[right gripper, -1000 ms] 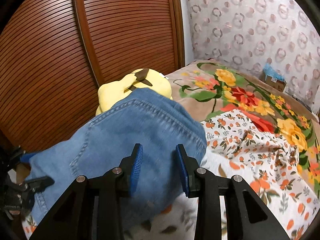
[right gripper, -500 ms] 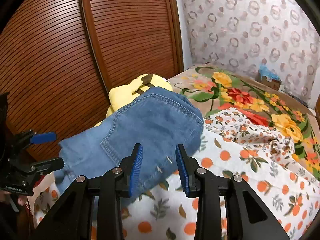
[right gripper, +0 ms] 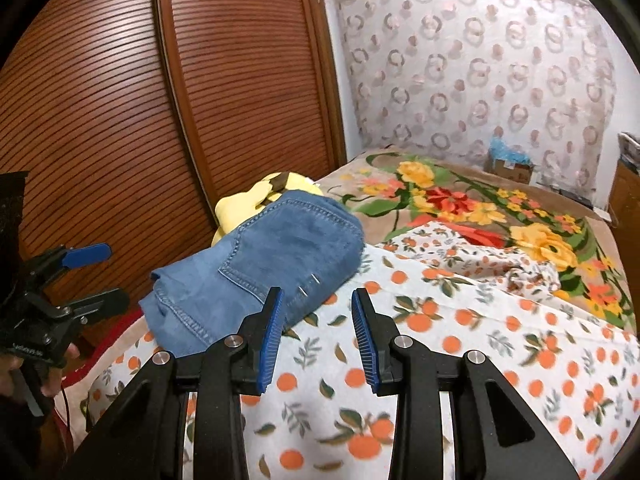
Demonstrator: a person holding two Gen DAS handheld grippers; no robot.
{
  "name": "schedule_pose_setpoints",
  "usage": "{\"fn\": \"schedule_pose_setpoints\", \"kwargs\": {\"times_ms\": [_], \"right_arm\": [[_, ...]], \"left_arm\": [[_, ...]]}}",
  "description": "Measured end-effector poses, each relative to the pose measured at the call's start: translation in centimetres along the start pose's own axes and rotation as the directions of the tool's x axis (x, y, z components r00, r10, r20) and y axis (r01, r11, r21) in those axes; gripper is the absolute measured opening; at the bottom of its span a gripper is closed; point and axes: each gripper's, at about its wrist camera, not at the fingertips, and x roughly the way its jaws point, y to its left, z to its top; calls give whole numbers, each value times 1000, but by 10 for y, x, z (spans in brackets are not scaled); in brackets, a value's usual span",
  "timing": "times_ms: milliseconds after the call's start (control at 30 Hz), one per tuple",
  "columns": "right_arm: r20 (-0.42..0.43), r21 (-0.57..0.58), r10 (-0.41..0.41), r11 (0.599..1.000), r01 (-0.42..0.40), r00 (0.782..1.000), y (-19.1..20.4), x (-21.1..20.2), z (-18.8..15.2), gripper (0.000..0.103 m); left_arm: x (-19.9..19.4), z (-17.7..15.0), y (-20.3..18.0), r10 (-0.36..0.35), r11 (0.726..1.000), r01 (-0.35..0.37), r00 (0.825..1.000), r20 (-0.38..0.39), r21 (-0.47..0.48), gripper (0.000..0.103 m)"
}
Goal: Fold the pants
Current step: 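Carry the folded jeans with the left gripper beside the yellow plush toy, then open the left gripper and pull both grippers back from the jeans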
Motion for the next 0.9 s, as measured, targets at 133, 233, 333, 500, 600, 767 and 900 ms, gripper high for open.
{"fn": "schedule_pose_setpoints", "kwargs": {"times_ms": [133, 233, 333, 500, 600, 767, 900], "right_arm": [[23, 18, -42, 999, 41, 999, -3, -32, -12, 41], [30, 37, -76, 997, 75, 997, -3, -53, -20, 44], [49, 49, -109, 993, 107, 993, -3, -77, -29, 47], [64, 83, -156, 985, 150, 986, 1, -112, -47, 53], [69, 96, -194, 978, 187, 979, 6, -131, -59, 57], [75, 126, -260, 960, 249, 963, 12, -162, -76, 61], [86, 155, -308, 943, 293, 947, 15, -191, -84, 62]], "left_arm": [[-11, 0, -16, -14, 1000, 14, 1000, 21, -2, 103], [-15, -1, -27, -40, 999, 40, 999, 17, -7, 103], [-18, -3, -40, -54, 998, 55, 998, 13, -8, 103], [-26, -8, -63, -84, 996, 84, 996, 26, 16, 103], [-32, -13, -77, -82, 996, 81, 996, 34, 41, 103], [-43, -19, -95, -89, 994, 87, 995, 43, 61, 103], [-55, -22, -105, -91, 993, 87, 994, 58, 74, 103]]}}
